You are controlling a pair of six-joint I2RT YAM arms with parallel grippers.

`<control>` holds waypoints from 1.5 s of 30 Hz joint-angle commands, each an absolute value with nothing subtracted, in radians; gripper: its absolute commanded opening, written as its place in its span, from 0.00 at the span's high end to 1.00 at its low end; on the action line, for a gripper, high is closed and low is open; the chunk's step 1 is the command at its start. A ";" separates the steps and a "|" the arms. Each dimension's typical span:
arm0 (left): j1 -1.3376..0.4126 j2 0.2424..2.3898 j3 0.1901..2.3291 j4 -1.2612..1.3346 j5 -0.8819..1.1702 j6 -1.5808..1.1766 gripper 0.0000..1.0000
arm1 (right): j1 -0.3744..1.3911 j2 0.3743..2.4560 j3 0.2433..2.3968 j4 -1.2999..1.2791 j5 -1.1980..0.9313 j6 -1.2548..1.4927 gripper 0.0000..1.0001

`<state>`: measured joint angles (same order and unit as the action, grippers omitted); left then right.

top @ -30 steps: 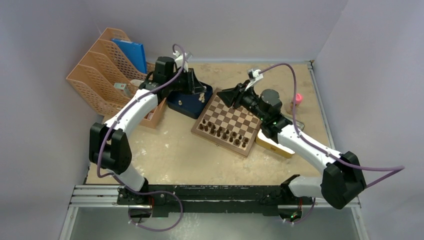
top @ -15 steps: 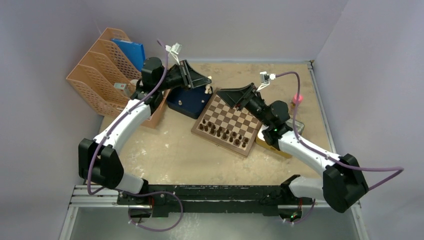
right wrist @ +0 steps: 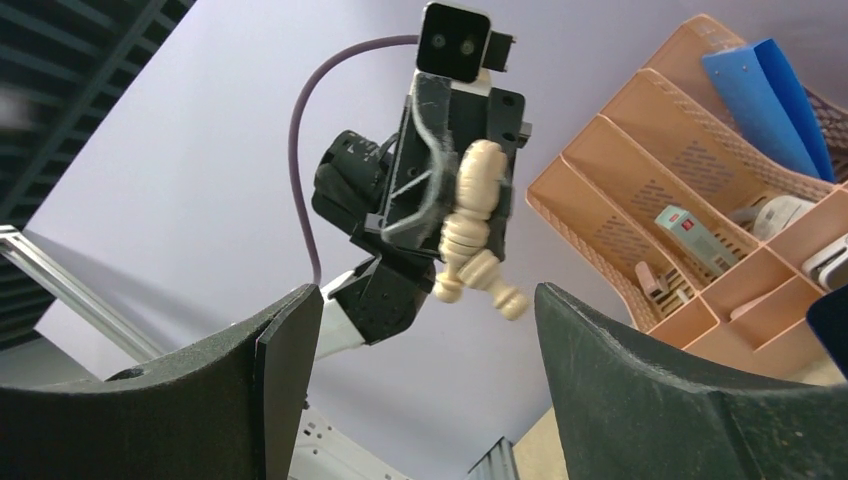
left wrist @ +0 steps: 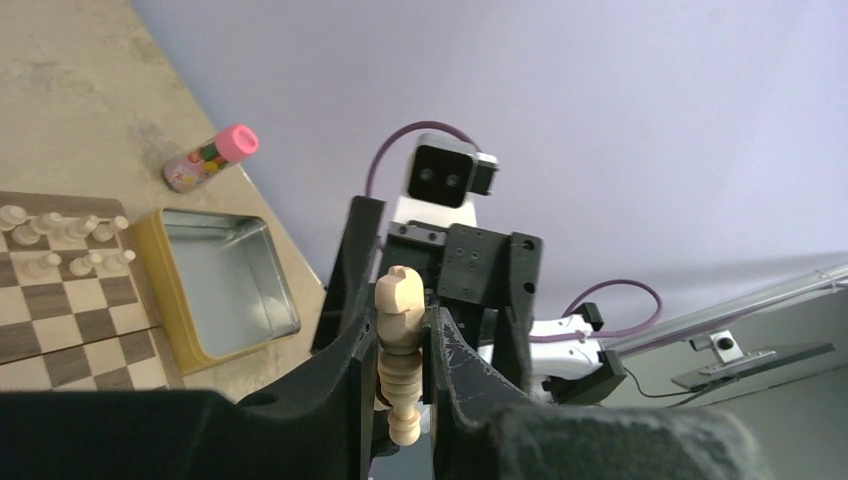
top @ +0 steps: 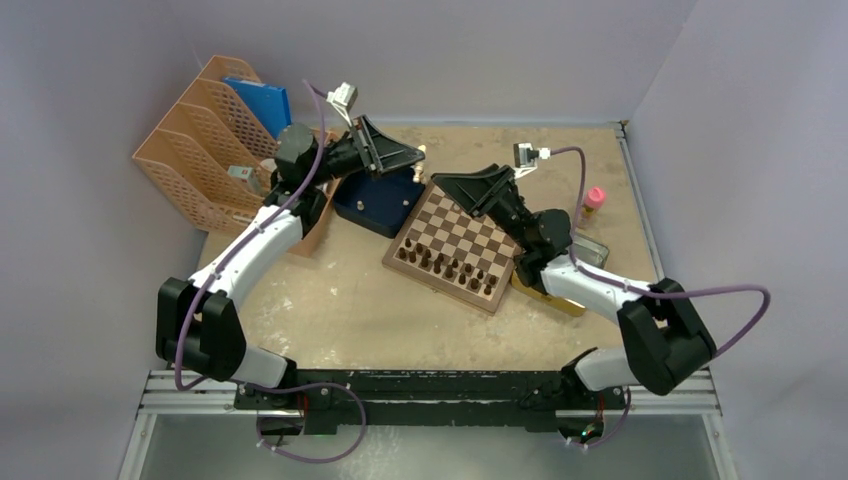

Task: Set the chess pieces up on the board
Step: Pick up the chess piece from the storage box.

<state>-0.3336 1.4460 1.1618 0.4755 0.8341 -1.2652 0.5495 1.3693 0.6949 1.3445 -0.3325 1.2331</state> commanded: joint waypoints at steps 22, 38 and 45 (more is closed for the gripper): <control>-0.327 1.362 1.086 0.719 0.737 -1.448 1.00 | 0.563 1.517 0.796 1.627 -0.405 1.455 0.25; -0.334 1.371 1.073 0.756 0.738 -1.459 1.00 | 0.581 1.476 0.816 1.543 -0.396 1.425 0.31; -0.334 1.371 1.063 0.763 0.732 -1.459 1.00 | 0.581 1.470 0.804 1.554 -0.390 1.439 0.44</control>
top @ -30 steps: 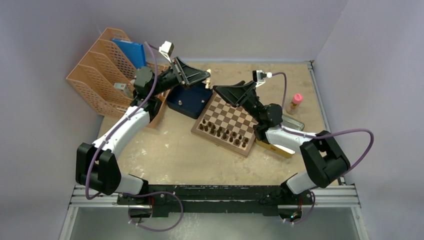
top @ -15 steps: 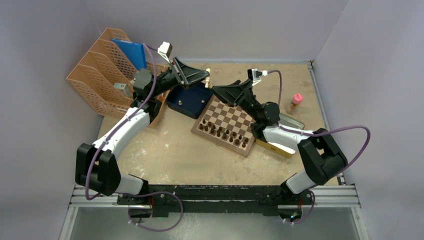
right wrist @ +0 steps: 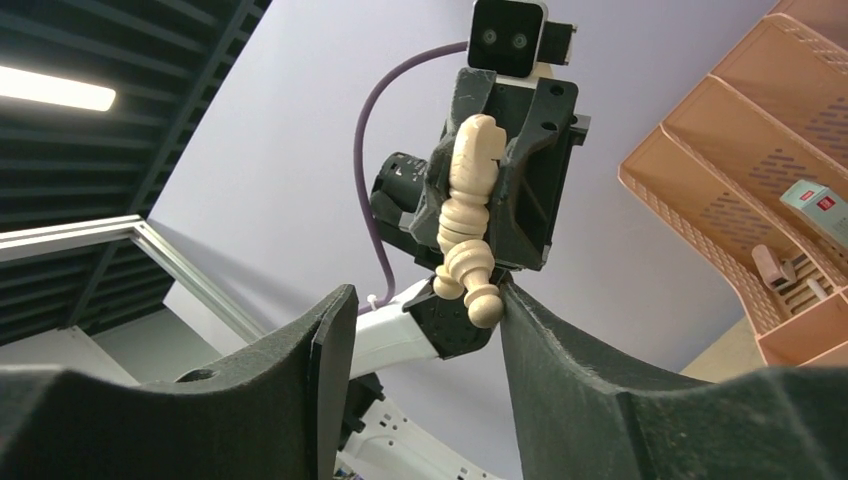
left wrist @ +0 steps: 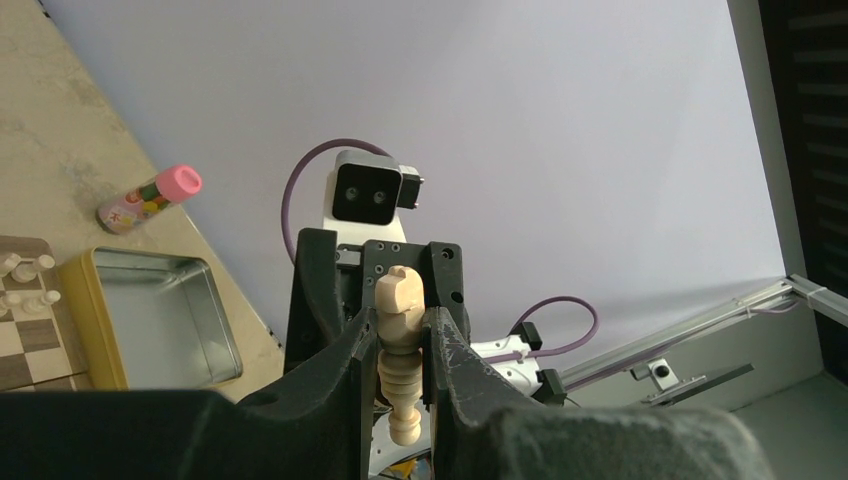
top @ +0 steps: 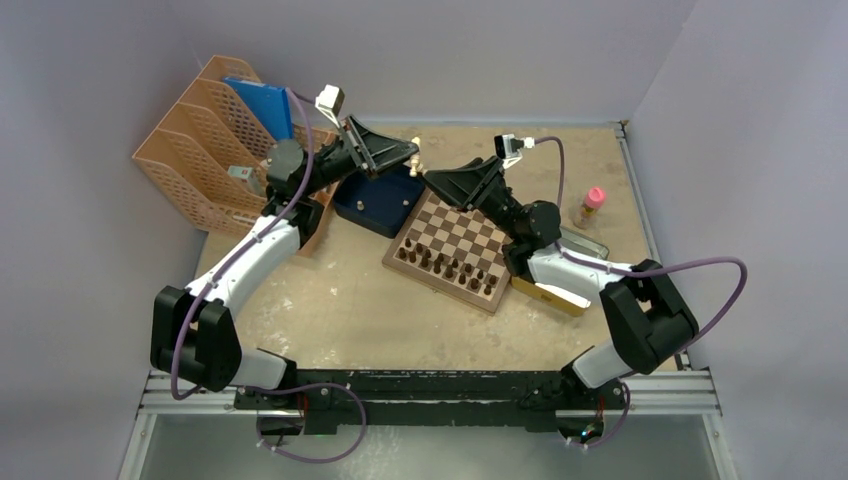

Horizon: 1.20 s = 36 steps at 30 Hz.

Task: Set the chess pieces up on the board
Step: Pick up the chess piece from the storage box.

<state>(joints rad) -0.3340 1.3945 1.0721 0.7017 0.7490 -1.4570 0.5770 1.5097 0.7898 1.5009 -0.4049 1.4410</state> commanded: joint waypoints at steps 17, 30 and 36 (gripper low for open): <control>-0.334 1.371 1.053 0.726 0.716 -1.403 1.00 | 0.581 1.474 0.759 1.556 -0.346 1.444 0.70; -0.328 1.319 1.060 0.568 0.672 -1.199 1.00 | 0.572 1.403 0.698 1.377 -0.308 1.309 1.00; -0.326 1.259 1.102 0.318 0.587 -0.907 1.00 | 0.541 1.304 0.731 0.950 -0.266 1.031 0.99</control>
<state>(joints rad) -0.3340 1.3304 1.0512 0.4850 0.6693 -1.1568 0.5636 1.3907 0.6979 1.2331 -0.3283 1.2598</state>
